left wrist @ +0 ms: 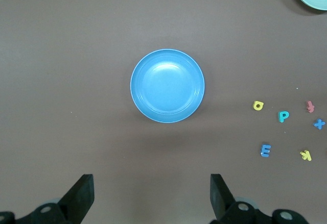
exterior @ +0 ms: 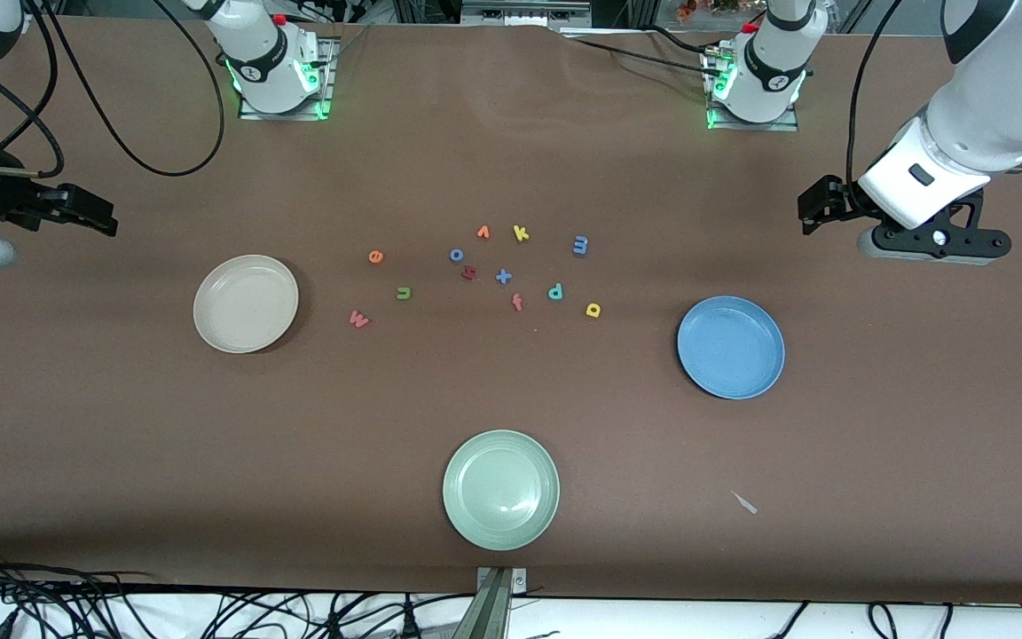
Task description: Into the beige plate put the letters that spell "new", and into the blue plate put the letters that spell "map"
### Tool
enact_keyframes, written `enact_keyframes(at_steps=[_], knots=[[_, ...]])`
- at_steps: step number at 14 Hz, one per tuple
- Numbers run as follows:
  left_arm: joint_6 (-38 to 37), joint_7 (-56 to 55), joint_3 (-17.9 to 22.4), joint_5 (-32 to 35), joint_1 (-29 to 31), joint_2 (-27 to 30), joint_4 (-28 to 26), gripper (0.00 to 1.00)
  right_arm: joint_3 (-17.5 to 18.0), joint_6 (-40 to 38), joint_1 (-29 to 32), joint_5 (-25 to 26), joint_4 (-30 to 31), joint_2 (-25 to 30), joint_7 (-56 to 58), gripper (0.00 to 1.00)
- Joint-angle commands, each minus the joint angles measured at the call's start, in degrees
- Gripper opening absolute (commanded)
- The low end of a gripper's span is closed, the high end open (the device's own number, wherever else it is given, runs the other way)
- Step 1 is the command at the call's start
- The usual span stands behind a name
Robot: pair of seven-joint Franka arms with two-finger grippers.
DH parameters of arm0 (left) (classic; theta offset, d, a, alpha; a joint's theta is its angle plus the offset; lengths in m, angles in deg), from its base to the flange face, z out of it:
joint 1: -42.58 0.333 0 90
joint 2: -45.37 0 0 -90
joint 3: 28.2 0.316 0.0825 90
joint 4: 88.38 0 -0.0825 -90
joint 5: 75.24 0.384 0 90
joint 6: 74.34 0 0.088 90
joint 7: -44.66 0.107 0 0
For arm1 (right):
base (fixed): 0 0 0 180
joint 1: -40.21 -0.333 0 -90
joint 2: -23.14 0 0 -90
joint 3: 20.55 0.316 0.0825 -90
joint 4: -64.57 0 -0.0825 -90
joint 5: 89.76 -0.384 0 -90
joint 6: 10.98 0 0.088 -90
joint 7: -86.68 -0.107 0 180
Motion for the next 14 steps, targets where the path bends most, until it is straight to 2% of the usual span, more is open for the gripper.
enact_keyframes(at_steps=[1,3,5,7,8,10,12,14], knots=[[-0.78,0.63,-0.19,-0.31,-0.16,-1.08,1.95,1.00,0.09,-0.40,0.13,-0.17,-0.11,-1.15,0.27,1.00],[-0.52,-0.07,-0.36,-0.31,-0.95,-1.86,1.95,1.00,0.18,-0.15,-0.05,-0.34,-0.11,-1.51,-0.34,1.00],[-0.69,0.55,-0.54,-0.22,-1.21,-5.63,2.03,1.00,0.18,-0.58,-0.05,-0.78,-0.19,-4.14,0.45,1.00],[-0.43,0.72,-0.62,-0.31,-1.65,-8.27,2.30,1.00,0.53,-0.58,-0.22,-4.01,-0.11,-5.28,0.45,1.00],[-0.34,0.55,-0.63,-0.22,-3.13,-10.20,2.30,1.00,0.79,-0.67,-0.40,-7.86,-0.11,-6.42,0.45,1.00],[-0.34,-0.24,-0.54,0.39,-7.26,-14.50,2.39,1.00,1.58,-0.23,-2.14,-9.22,0.07,-9.32,0.71,1.00],[1.14,-0.77,-0.54,0.31,-10.34,-18.46,2.39,1.00,1.67,3.26,-4.78,-9.13,0.94,-11.87,0.71,1.00],[8.32,-3.57,-0.62,0.31,-12.36,-21.80,1.43,1.00,1.85,11.93,-7.07,-9.04,6.89,-11.36,1.32,1.00]])
